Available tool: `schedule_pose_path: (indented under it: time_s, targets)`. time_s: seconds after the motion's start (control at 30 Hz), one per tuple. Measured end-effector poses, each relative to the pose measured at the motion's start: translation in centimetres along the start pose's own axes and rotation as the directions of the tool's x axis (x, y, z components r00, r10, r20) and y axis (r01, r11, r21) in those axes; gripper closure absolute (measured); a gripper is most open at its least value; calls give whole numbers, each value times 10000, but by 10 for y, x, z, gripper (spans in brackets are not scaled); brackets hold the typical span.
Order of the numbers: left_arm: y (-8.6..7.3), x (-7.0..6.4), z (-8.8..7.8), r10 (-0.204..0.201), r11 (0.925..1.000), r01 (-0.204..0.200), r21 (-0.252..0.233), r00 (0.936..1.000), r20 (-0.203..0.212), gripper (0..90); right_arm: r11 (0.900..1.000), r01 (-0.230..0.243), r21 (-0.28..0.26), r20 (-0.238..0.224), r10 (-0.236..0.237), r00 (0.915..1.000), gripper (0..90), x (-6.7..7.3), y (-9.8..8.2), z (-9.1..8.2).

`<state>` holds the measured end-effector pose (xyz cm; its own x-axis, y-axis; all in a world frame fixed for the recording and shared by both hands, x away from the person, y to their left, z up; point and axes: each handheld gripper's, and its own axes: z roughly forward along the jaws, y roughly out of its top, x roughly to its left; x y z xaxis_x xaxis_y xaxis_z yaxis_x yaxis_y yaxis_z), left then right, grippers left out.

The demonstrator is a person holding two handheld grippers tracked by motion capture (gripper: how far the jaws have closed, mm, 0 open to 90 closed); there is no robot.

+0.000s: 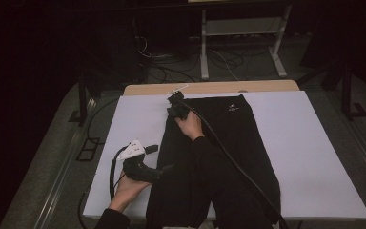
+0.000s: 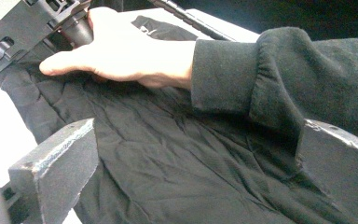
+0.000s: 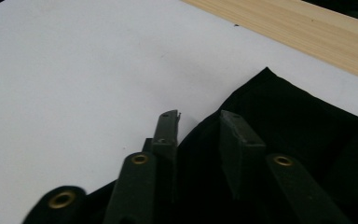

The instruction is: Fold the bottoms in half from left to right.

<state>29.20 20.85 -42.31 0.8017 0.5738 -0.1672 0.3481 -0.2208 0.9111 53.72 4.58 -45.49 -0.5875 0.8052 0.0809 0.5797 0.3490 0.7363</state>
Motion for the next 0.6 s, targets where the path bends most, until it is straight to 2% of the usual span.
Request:
schedule_pose_path:
  time_s: [0.13,0.2,0.33,0.4,0.57,0.6]
  targets:
    - [0,1,-1,40,10000,-40,26,9999,-102,0,9999,141,33,276,-142,9995,807,6,1,1]
    - [0,1,-2,10,10000,-10,16,9999,-115,0,9999,118,36,325,-119,9994,844,7,1,1]
    - [-2,0,-3,-134,9996,137,260,9998,-127,0,9998,167,65,463,-170,9988,856,10,1,0]
    - [-3,0,-5,-209,9980,221,587,9996,-204,0,9997,229,52,467,-231,9986,858,10,0,-2]
    - [-7,2,-10,-605,9954,621,723,9979,-239,0,9999,164,-17,418,-163,9990,860,8,-1,-7]
    - [-9,3,-12,-691,9936,714,879,9972,-297,0,9998,181,-46,439,-179,9989,861,7,-1,-10]
